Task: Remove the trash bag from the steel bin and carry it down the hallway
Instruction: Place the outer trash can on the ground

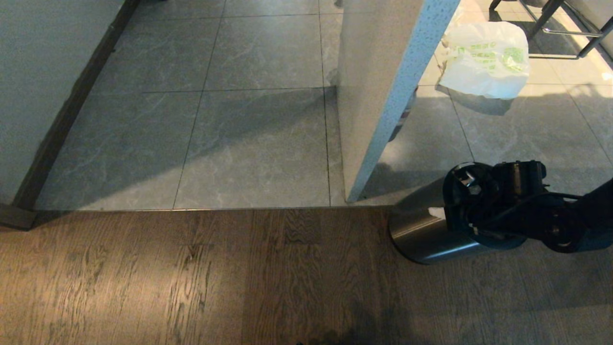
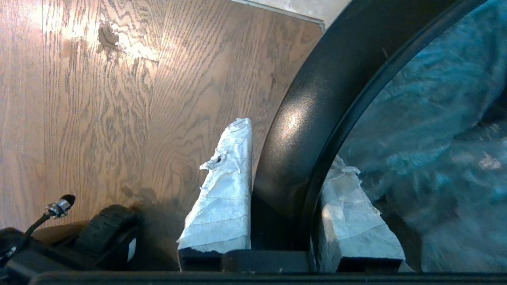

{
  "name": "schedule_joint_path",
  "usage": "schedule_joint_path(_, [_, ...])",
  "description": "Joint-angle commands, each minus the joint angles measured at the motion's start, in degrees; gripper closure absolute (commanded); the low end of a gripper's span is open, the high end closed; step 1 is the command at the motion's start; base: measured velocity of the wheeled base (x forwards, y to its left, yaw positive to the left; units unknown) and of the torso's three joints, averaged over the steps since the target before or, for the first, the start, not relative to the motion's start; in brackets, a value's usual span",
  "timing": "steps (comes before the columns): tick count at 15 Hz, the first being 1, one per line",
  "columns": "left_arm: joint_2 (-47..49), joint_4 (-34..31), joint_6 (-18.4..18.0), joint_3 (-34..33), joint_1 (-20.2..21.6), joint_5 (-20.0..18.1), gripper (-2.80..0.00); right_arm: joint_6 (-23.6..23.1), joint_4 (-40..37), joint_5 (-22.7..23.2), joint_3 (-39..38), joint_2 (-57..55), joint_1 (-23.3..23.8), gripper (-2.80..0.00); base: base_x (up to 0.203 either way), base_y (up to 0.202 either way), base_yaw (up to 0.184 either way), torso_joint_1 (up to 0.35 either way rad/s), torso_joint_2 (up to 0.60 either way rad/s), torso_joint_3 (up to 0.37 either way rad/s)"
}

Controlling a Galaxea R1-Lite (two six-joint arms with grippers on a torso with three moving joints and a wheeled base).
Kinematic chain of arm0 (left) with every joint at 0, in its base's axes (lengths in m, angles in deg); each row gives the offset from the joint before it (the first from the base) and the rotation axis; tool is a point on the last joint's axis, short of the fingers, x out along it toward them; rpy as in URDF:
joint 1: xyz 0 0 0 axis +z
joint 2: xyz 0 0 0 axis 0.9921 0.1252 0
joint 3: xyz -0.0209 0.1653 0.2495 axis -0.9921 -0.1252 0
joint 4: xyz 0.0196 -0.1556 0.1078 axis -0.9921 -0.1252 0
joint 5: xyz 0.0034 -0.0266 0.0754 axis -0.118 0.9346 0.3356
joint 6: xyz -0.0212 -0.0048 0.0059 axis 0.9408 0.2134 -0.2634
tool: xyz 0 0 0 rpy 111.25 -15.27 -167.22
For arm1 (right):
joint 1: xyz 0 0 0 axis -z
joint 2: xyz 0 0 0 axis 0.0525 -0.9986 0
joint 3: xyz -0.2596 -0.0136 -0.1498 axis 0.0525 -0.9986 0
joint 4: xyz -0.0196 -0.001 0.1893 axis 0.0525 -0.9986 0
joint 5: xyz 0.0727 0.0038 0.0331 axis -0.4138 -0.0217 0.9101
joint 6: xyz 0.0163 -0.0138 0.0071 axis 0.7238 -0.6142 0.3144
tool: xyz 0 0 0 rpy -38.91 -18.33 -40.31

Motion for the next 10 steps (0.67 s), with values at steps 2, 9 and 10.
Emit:
schedule_joint_path(2, [0.0,0.0,0.0,0.0,0.0,0.0,0.00,-1.6,-1.0,0.2,-1.7,4.7,0.0,0.00,0.000,0.000,0.000,0.000,0.00,0.000])
schedule_joint_path(9, [0.0,0.0,0.0,0.0,0.0,0.0,0.00,-4.6,-3.7,0.5,-7.5,14.7,1.8,0.00,0.000,0.000,0.000,0.000,0.00,0.000])
schedule_joint_path(10, [0.0,0.0,0.0,0.0,0.0,0.0,0.00,-4.6,-4.8,0.5,-7.7,16.1,2.1,0.00,0.000,0.000,0.000,0.000,0.00,0.000])
